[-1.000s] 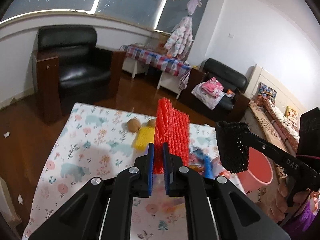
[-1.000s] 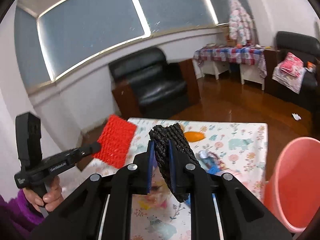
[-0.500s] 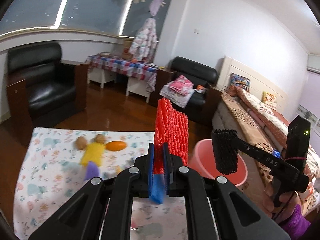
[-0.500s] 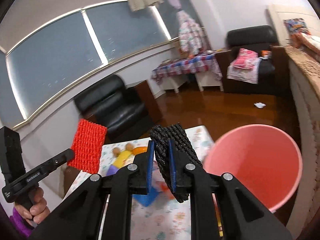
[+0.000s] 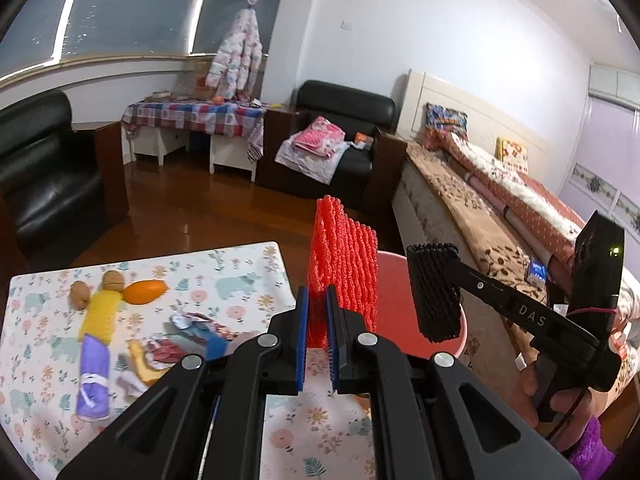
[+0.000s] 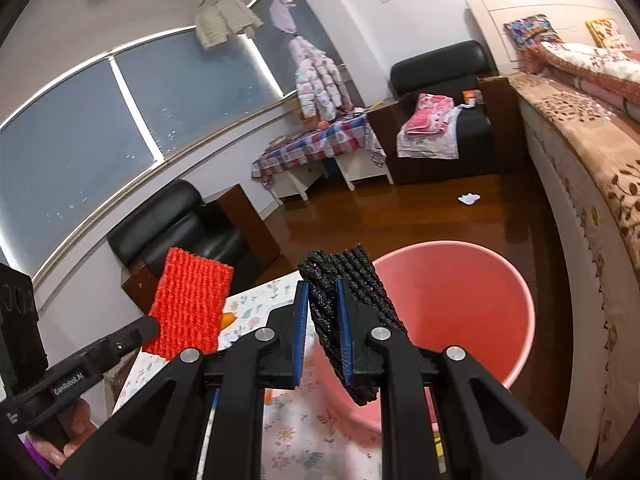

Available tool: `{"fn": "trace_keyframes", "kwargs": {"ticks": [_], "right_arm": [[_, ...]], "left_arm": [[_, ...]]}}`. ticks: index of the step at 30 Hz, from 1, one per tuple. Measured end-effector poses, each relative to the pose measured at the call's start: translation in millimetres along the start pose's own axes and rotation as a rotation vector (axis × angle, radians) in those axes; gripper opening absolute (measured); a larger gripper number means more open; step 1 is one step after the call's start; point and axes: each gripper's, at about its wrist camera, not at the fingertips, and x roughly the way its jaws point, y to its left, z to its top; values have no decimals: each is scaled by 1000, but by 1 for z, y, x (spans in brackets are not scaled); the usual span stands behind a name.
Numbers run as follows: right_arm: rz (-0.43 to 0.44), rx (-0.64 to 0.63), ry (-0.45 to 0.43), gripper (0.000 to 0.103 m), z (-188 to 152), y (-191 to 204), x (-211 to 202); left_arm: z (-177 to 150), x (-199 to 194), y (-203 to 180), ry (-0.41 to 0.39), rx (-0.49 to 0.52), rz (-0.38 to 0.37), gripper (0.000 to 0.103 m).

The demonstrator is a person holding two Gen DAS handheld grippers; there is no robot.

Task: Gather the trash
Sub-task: 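Carry both held nets over the pink bucket with both grippers, then open both grippers to drop the nets into the pink bucket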

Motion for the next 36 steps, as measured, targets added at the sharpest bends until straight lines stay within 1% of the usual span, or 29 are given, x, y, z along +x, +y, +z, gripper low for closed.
{"fn": "trace_keyframes", "kwargs": {"ticks": [7,12,17,23,29,32,34,36], "right_arm": [[-46,22,5,15,2,-20,8],[-73,51,22,15,-1,-35,13],[-97,75,48,15,-6,-51,20],[-113,105,80,15,-13,-62,29],[-131,102,98,15,-15,-65,33],[-144,104,107,16,-16,-66,35],[-145,111,108,20,-15,-69,34],[-145,116,102,33,-15,-70,33]], "left_arm": [[1,40,-21,52,57,5,8],[-2,72,-37,99,105,24,8],[-8,93,-48,140,129,22,8],[-15,109,-59,177,156,18,8],[-18,118,-61,193,147,21,8],[-16,118,-61,187,138,18,16],[-16,118,-60,181,134,21,25],[-14,116,-59,170,129,20,28]]}}
